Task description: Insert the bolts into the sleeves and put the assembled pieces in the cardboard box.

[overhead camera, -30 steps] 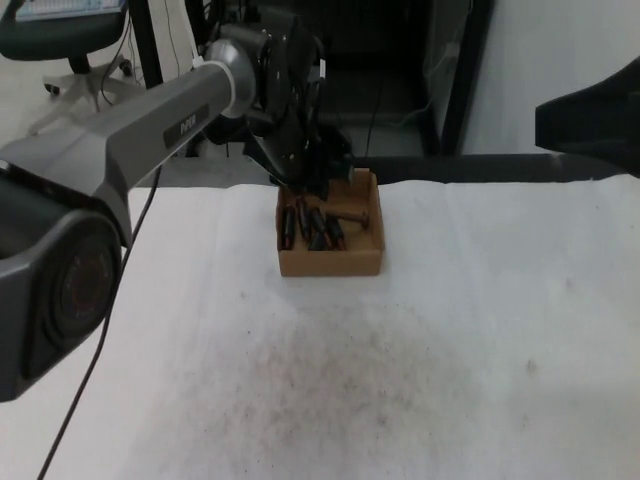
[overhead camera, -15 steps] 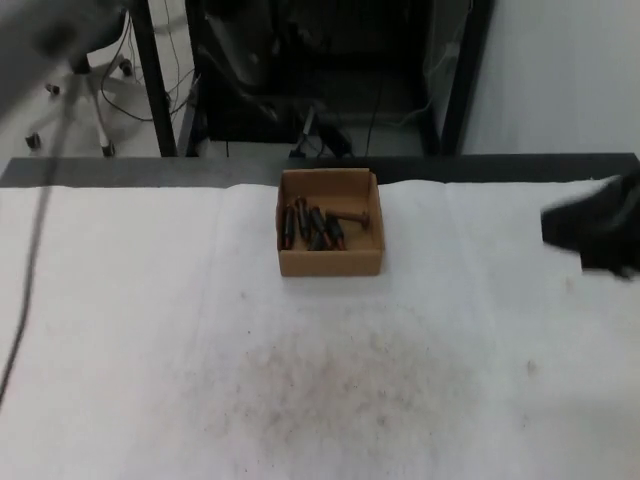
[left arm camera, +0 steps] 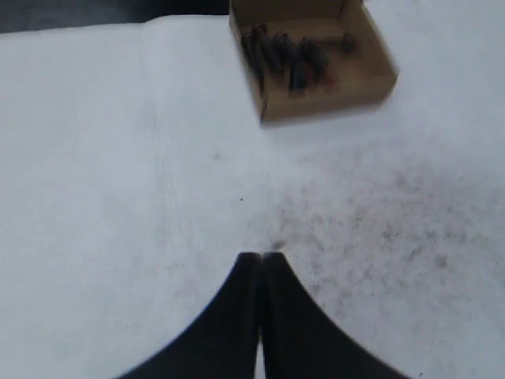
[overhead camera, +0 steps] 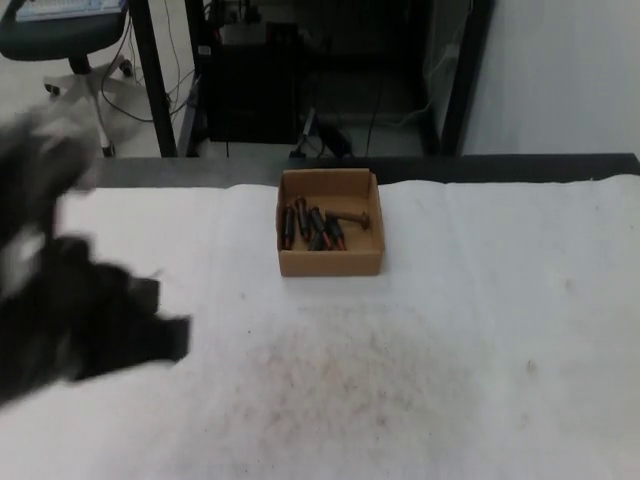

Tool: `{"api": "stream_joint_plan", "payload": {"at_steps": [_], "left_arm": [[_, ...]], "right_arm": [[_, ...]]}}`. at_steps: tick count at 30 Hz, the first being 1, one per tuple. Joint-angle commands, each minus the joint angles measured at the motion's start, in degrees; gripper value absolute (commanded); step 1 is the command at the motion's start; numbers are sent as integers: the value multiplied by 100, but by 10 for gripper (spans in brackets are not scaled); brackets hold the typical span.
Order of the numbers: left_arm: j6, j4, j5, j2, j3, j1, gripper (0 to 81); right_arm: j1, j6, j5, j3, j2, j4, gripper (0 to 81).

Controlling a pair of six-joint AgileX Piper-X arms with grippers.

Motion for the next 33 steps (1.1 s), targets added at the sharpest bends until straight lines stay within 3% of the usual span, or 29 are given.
{"api": "stream_joint_plan", "payload": {"at_steps": [1,8,13,18,22,27,33], "left_arm": [[-154,-1303,-43,-1301,1185,-18,3],[647,-1664,-571,-3597,2521,-18,3],[695,-1594,-1054,-3597,3067,-18,3],[528,-1620,-1029,-3415,3405,-18,3],[507,-1514,-1052,-3417,3507,-18,3],[507,-1517,-1051,-3417,3662,-18,3],[496,-1036,-1103,-3404,3662,-18,3]], "right_arm": [[-21,-14,156,129,-100,62,8],[-21,94,525,960,-316,-1318,8],[-21,93,518,1738,-304,-2201,8],[-21,104,840,1820,-258,-2366,8],[-6,752,737,1820,-258,-2368,8],[-6,682,936,2114,-258,-2316,8],[-6,1081,786,2738,-244,-3236,8]]}}
